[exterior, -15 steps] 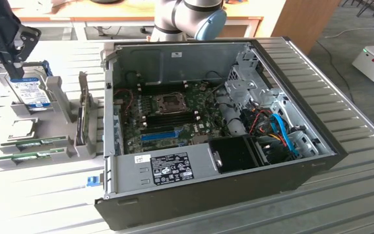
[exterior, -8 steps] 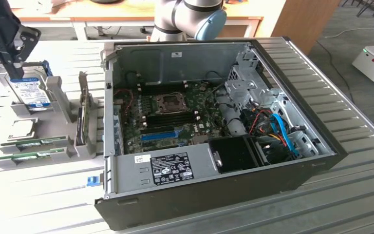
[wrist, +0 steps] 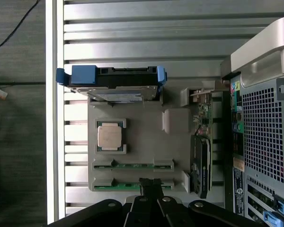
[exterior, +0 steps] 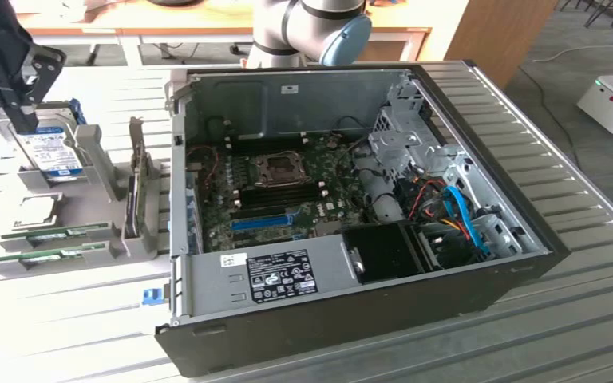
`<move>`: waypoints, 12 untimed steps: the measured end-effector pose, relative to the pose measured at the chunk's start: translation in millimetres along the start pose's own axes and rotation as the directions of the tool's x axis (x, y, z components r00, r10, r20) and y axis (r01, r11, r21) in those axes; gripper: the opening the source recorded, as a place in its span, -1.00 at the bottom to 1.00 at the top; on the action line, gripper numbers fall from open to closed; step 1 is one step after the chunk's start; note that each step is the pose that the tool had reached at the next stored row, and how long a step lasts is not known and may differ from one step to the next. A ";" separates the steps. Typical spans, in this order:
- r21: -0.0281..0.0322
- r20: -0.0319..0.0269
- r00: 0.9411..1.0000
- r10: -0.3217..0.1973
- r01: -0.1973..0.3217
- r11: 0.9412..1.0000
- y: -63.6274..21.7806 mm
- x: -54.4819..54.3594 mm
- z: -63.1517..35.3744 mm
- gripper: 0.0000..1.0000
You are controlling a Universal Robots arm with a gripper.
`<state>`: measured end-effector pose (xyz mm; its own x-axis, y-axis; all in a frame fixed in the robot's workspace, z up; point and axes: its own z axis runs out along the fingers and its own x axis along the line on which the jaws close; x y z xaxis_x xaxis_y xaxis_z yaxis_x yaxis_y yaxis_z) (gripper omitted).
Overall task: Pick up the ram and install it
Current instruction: 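Reach for the ram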
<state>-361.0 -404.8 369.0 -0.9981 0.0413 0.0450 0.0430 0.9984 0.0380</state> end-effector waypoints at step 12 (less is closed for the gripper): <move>0.000 0.000 1.000 0.000 0.000 1.000 -7.8 9.1 0.1 -0.79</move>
<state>-370.4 -412.2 369.0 -0.9981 0.0414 0.0450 0.0432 0.9983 0.0380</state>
